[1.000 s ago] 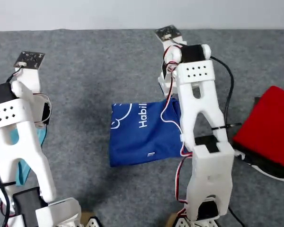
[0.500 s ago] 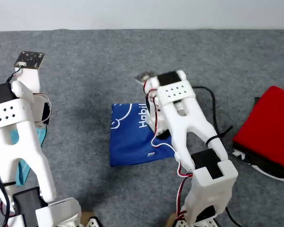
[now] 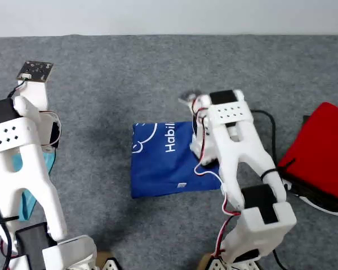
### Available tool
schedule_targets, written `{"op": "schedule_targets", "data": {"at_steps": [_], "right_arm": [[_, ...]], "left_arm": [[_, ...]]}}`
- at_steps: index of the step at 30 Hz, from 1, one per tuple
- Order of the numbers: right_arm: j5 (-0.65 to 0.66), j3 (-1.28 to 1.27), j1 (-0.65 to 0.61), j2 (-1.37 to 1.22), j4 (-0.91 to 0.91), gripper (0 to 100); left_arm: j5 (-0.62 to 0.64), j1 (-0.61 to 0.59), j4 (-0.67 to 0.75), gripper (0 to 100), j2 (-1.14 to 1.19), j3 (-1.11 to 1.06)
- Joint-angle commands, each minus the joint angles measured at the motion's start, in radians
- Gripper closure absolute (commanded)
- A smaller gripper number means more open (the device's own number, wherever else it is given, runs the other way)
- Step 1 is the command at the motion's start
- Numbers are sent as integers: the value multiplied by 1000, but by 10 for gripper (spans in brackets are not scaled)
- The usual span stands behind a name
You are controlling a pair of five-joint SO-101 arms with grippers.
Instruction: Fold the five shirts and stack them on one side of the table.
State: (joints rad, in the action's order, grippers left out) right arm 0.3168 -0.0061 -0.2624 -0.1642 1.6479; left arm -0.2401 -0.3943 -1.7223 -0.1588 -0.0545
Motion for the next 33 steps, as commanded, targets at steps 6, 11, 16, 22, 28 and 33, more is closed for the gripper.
{"op": "schedule_targets", "data": {"at_steps": [6,11,16,22,28,33], "right_arm": [[5,233,-33,-24,-197,988],[5,233,-10,-170,-338,988],[9,233,81,-318,-400,988],[9,305,171,-360,-360,988],[3,443,93,-315,-223,983],[2,500,50,-272,-30,966]], "left_arm": [[-3,2,12,995,-41,5],[-3,2,11,995,-41,5],[-3,0,9,995,-41,5],[-3,-2,8,995,-41,5],[-3,0,11,995,-41,5],[-3,0,9,995,-41,5]]}}
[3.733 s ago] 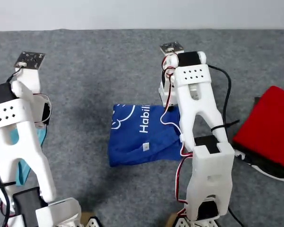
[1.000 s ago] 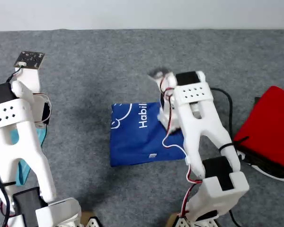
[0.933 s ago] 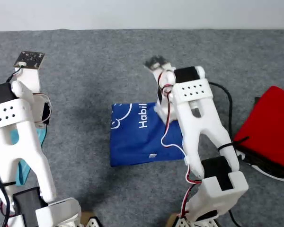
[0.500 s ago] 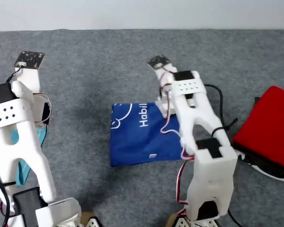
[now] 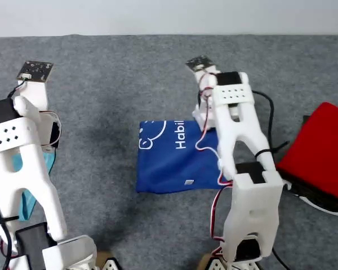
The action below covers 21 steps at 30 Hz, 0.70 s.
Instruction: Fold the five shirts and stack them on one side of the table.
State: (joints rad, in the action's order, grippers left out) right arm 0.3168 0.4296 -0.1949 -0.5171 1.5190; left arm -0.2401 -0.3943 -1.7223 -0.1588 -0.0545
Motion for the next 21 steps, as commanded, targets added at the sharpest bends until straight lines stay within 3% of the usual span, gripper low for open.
{"op": "schedule_targets", "data": {"at_steps": [1,6,21], "right_arm": [[2,64,-18,90,131,946],[-14,58,4,116,278,831],[-420,8,-39,-22,274,635]], "left_arm": [[-3,0,8,995,-41,5],[-3,-5,-9,995,-41,2],[-3,-54,-32,995,-203,2]]}}
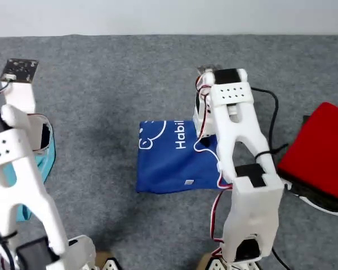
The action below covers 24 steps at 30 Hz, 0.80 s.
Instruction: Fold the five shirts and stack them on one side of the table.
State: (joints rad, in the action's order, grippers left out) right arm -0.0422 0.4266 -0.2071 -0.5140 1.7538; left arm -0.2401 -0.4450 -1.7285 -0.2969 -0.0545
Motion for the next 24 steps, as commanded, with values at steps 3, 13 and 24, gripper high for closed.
{"op": "schedule_targets", "data": {"at_steps": [3,13,24], "right_arm": [[-74,12,-50,-101,5,637],[-66,14,-116,-334,-93,674],[89,120,-67,-355,-4,991]], "left_arm": [[-6,-3,-25,995,-81,2],[-3,-2,-23,995,-77,2],[-3,2,-23,995,-77,2]]}}
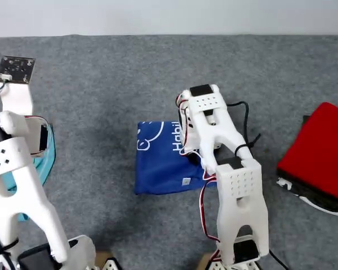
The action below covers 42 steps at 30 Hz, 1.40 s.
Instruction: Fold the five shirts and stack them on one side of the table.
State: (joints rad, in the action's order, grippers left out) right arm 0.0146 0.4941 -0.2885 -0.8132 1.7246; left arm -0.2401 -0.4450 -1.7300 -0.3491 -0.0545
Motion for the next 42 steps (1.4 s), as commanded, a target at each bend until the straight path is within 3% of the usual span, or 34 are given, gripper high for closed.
{"op": "schedule_targets", "data": {"at_steps": [1,5,10,15,22,26,30,37,42], "right_arm": [[34,81,28,-56,45,987],[57,192,130,-48,67,988],[341,339,231,-45,-4,988],[678,500,208,-85,-114,988],[979,663,140,-206,-237,989],[982,763,153,-266,-259,978],[944,878,182,-280,-185,860],[456,1157,206,-288,-36,758],[206,1181,197,-288,67,727]], "left_arm": [[-3,2,-21,995,-25,2],[-3,2,-21,995,-25,2],[-3,2,-21,995,-25,2],[-3,0,-21,995,-25,2],[-8,-3,-23,995,-25,1],[-8,-2,-23,995,-25,1],[-9,-3,-23,995,-25,1],[-11,0,-21,995,-31,-79],[-11,-3,-21,995,-32,-111]]}}
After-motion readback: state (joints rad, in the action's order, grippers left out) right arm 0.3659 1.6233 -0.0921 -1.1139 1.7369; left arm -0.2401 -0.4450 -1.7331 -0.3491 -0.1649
